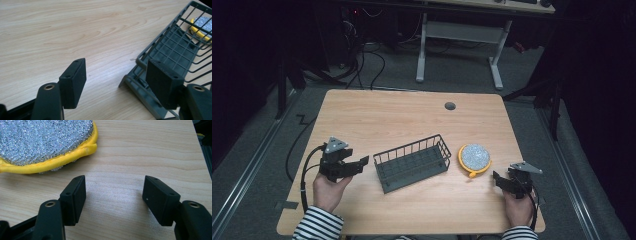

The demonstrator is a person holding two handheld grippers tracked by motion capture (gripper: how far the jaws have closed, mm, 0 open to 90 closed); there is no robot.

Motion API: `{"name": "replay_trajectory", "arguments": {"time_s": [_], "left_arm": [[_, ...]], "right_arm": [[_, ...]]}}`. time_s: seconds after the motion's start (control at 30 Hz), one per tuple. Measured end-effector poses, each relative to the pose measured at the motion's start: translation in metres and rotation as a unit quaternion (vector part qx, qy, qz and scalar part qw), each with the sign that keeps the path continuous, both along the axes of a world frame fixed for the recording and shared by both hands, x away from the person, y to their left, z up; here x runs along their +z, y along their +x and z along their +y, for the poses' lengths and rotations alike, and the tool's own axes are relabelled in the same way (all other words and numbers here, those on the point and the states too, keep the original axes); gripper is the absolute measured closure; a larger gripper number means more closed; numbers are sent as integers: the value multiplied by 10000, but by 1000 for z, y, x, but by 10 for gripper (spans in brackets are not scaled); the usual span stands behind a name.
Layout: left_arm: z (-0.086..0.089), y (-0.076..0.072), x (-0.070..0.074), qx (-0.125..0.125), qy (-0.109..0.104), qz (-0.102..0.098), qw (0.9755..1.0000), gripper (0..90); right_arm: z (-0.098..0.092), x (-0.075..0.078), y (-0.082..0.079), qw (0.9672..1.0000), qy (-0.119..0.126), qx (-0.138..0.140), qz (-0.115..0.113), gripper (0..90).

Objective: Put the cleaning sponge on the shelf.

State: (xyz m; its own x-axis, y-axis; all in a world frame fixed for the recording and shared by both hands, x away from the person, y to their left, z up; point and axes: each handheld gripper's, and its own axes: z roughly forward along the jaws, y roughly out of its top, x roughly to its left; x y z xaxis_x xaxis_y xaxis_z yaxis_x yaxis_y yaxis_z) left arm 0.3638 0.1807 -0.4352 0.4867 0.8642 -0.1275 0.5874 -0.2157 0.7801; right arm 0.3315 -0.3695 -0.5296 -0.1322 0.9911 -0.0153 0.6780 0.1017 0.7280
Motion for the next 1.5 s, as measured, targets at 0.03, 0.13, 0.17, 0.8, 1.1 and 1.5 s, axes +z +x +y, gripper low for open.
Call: {"name": "replay_trajectory", "arguments": {"time_s": [0.03, 0.13, 0.17, 0.8, 1.1, 1.5], "left_arm": [[2, 0, -1, 28, -18, 9, 10000, 336], [8, -1, -4, 111, -37, 35, 9999, 336], [10, -1, -5, 129, -9, 47, 9999, 336], [36, -7, -23, 469, -223, 228, 9984, 336], [46, -9, -35, 593, -308, 301, 9973, 338], [53, -7, -52, 757, -234, 391, 9961, 340]], "right_arm": [[0, 0, 0, 10000, -1, 1, -1, 357], [0, 0, 0, 10000, -2, 5, -3, 357], [0, 0, 0, 10000, -3, 6, -3, 357], [0, 0, 0, 10000, -4, 10, 0, 355], [0, 0, 0, 10000, -9, 29, 6, 355], [1, 0, 0, 10000, -11, 36, 5, 354]]}}
